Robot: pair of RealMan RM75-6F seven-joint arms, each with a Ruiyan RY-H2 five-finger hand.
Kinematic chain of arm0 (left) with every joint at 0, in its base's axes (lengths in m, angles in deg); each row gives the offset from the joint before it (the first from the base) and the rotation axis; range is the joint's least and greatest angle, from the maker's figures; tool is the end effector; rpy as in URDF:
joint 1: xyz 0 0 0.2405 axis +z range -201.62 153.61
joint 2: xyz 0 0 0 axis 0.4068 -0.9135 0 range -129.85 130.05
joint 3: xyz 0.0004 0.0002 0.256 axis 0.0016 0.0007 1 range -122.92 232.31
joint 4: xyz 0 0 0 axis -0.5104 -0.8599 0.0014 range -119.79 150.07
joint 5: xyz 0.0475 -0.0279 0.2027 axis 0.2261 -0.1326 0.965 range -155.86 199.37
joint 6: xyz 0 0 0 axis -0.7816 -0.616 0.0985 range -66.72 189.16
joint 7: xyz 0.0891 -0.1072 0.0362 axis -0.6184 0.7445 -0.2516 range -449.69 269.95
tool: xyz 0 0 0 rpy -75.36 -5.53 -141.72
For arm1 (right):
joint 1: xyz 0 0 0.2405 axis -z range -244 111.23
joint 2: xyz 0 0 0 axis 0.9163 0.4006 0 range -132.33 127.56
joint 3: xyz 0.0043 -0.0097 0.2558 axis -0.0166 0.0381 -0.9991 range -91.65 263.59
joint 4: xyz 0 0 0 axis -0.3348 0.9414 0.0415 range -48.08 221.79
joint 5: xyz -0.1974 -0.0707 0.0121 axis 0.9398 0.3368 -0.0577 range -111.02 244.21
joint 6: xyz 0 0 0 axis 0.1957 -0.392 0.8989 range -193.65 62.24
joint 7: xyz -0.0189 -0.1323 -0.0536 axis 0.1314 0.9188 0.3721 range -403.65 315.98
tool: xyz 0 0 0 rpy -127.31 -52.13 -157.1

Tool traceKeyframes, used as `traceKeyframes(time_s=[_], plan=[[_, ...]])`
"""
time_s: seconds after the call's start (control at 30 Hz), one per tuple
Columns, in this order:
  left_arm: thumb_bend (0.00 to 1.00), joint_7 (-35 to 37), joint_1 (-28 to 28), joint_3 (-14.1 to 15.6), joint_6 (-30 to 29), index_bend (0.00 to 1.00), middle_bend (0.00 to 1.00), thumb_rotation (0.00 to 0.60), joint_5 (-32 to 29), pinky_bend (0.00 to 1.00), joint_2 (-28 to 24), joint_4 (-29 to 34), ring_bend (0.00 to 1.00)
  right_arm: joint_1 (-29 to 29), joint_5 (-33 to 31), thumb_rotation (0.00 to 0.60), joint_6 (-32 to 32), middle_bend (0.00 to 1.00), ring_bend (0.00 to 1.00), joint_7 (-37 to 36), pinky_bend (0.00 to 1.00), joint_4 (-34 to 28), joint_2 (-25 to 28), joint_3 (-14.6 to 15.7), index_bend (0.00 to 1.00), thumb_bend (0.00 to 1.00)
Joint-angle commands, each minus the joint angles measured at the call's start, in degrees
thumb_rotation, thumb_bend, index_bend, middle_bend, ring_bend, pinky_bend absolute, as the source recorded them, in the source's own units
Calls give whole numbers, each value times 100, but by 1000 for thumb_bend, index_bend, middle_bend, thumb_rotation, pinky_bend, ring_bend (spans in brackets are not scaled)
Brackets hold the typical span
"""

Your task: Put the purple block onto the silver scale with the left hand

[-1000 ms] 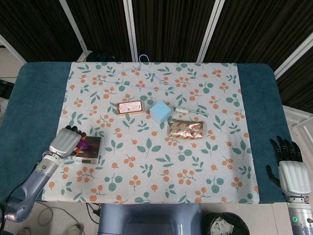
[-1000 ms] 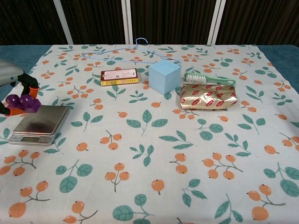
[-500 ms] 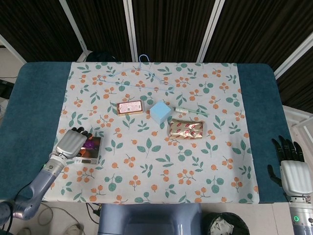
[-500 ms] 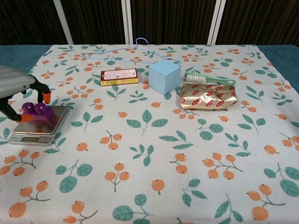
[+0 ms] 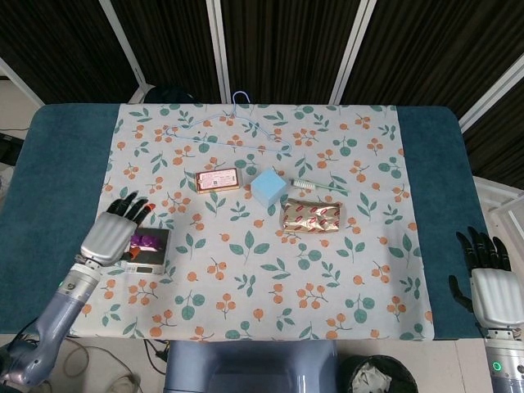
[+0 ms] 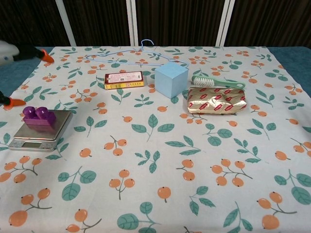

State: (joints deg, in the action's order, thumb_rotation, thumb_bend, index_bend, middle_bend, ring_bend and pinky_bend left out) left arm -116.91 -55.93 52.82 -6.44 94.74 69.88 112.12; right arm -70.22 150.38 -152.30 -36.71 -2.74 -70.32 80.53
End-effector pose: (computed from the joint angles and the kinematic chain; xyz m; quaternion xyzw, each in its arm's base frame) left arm -0.2143 0.2939 0.0842 -0.7539 -0.2683 -0.3065 0.5155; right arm -0.3181 -0.1845 0.1540 0.5826 -0.3517 0.3658 0.6348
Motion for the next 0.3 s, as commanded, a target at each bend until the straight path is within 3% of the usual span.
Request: traceKeyframes(time_s=[0.03,0.17,0.3], plan=[[180,705,556,53,-804,125,90,600,612,142,-609,349,0,5,12,600,-13,34,25,-8,0,-10,5,3,72,481],[180,1904,1045,328,-1129,120,65,600,889,134,-1049,167,0,4,55,600,-35,34,25,-10,0,-18,0,11,72,480],[180,2583,1444,459,-1576,99,45,600,1122,129,-1131,-310,0,-11,109,600,-38,34,25,5,0,-3,-22,26,73,481]])
